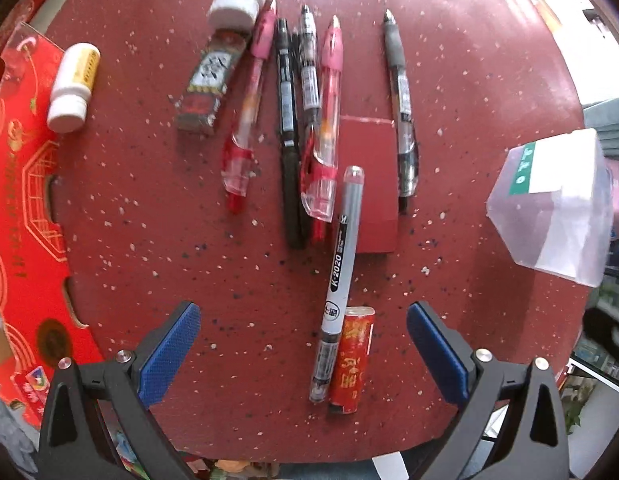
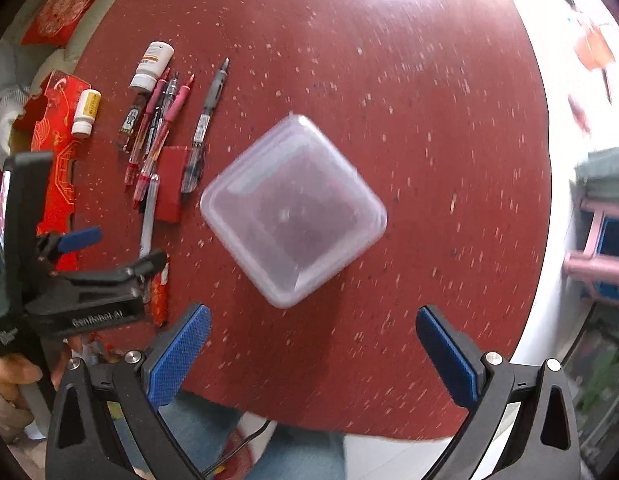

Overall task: Organize rigid objects
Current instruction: 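Move both tools over the table toward the pens and clear container, then grasp the clear square container with the right tool while the left tool grasps the silver pen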

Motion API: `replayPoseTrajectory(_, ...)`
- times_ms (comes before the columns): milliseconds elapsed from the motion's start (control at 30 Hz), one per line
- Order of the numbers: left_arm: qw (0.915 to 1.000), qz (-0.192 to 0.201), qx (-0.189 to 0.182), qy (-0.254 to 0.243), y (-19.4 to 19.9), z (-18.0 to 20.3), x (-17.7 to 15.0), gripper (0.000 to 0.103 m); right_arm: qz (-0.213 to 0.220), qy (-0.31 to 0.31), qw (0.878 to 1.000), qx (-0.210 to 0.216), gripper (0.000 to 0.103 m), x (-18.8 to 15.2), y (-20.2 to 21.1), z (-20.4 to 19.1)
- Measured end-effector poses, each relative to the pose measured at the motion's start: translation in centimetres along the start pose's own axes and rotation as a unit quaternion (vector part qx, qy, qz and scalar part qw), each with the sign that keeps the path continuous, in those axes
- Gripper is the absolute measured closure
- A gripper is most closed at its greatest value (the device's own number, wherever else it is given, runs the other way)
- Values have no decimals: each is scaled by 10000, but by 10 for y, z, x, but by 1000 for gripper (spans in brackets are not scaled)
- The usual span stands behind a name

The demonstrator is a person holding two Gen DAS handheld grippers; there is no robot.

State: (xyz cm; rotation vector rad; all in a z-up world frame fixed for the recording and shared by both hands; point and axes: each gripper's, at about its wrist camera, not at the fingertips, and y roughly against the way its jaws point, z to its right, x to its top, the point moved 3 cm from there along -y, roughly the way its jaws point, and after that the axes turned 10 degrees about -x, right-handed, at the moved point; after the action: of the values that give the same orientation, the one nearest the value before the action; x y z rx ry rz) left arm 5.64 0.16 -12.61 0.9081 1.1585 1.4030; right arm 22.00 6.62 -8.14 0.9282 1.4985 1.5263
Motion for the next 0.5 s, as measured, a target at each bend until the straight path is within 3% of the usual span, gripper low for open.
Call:
replayPoseTrajectory(200,9998,48,-2,210,-29,-4,-11,0,214,667,9971,-286,0,18,-10,-17)
replayPoseTrajectory(500,9994,219,231,125,-29,-2,0,0,252,1093,9923,-517,0,35,-28,-38)
